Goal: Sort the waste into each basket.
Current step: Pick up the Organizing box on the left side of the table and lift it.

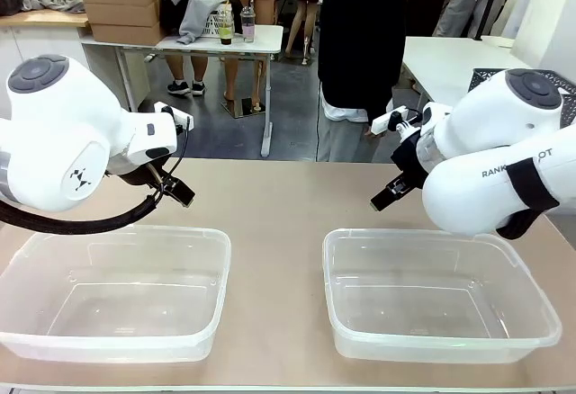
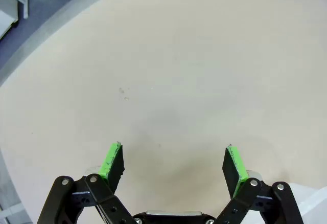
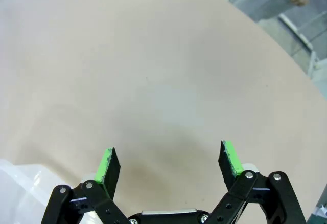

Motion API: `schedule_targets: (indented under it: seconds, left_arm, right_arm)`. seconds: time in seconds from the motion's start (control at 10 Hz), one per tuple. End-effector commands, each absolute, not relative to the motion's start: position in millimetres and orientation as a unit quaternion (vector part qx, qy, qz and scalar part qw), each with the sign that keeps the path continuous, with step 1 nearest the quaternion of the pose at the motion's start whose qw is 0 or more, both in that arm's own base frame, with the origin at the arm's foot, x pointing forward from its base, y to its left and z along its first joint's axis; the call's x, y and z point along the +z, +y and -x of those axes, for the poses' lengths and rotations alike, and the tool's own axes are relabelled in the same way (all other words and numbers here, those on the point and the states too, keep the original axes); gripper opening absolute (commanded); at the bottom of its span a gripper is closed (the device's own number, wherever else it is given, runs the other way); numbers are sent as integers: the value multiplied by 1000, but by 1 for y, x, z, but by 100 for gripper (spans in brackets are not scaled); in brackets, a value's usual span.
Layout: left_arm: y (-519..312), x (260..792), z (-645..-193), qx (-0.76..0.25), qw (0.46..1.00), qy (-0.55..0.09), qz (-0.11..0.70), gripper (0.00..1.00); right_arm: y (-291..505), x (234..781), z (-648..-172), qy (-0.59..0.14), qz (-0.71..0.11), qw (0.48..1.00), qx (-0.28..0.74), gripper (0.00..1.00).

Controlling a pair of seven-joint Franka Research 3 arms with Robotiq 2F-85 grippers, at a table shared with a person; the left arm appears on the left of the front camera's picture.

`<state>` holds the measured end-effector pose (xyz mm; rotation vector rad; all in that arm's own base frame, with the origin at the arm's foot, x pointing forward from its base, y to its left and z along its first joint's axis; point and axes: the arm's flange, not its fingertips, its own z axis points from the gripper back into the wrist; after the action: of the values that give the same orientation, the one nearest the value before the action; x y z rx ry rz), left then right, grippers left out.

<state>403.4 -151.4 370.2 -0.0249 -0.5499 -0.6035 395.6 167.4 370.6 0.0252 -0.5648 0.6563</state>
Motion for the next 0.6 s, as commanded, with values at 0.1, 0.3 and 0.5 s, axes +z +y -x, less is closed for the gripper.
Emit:
schedule_targets:
  seconds: [0.1,0.3,0.5]
  left_arm:
    - [-151,370,-403,-293,918,-267,12,100]
    - [-150,423,-369,-260,935,-237,39,100]
    - [-149,474,-310,-191,946,-248,83,100]
  right_arm:
    - [167,371,-396,-274,-12,908,318,100]
    - [157,429,-357,-246,-65,913,318,100]
    - [141,486,-291,-272,-98,923,252,100]
